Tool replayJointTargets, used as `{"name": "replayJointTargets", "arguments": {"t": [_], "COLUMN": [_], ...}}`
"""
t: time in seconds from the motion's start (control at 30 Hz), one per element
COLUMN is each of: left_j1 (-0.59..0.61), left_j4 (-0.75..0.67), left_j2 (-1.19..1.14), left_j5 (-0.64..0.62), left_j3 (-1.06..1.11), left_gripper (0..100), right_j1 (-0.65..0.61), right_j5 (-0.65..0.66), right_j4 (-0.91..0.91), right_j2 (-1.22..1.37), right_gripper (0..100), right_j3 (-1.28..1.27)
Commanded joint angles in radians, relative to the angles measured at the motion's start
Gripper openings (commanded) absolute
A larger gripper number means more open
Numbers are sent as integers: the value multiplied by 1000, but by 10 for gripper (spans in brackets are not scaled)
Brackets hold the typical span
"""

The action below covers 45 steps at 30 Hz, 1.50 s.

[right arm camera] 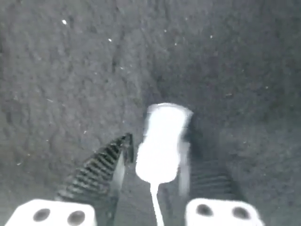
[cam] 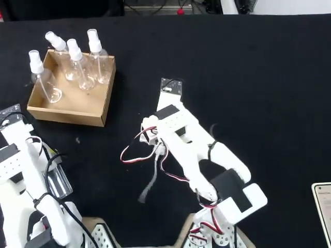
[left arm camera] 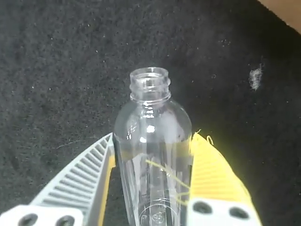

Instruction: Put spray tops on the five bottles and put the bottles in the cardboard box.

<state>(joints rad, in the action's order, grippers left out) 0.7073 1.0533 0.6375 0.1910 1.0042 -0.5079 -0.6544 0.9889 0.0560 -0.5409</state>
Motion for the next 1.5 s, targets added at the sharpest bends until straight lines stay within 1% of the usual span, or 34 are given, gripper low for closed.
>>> {"name": "replayJointTargets", "arguments": {"t": [0.0, 0.1, 0.17, 0.37, 0.43, 0.47, 0.53, 0.63, 0.77, 0.83, 0.9, 1.03, 1.07, 1.27, 1.47], "left_j1": [-12, -7, -5, -4, -4, -4, -4, -4, -4, -4, -4, -8, -8, -4, -4], "left_j4": [-18, -18, -17, -20, -20, -20, -20, -20, -20, -20, -20, -18, -18, -18, -18], "left_j2": [23, 23, 23, 23, 23, 23, 23, 23, 23, 23, 23, 23, 23, 23, 23], "left_j5": [-9, -9, -9, -9, -9, -9, -9, -9, -9, -9, -9, -9, -9, -9, -9], "left_j3": [-4, -4, -4, 10, 10, 10, 8, 8, 8, 10, 13, 13, 13, 15, 15], "left_gripper": [163, 163, 163, 163, 163, 163, 163, 163, 163, 163, 163, 163, 163, 163, 163], "right_j1": [15, 48, 98, 315, 382, 410, 439, 433, 364, 354, 358, 353, 353, 358, 367], "right_j5": [120, 236, 358, 881, 1016, 1054, 1089, 1094, 1014, 973, 959, 964, 974, 1155, 1178], "right_j4": [-17, -17, -17, -25, -25, -25, -25, -20, -17, -2, 69, 288, 310, 261, 187], "right_j2": [-8, -18, -18, -16, -10, -8, -8, -7, -8, -18, -22, -12, -4, 108, 174], "right_gripper": [53, 26, 11, 15, 15, 15, 18, 38, 173, 219, 219, 200, 201, 201, 198], "right_j3": [8, 13, 36, 76, 99, 111, 128, 122, 91, 96, 142, 263, 280, 277, 274]}}
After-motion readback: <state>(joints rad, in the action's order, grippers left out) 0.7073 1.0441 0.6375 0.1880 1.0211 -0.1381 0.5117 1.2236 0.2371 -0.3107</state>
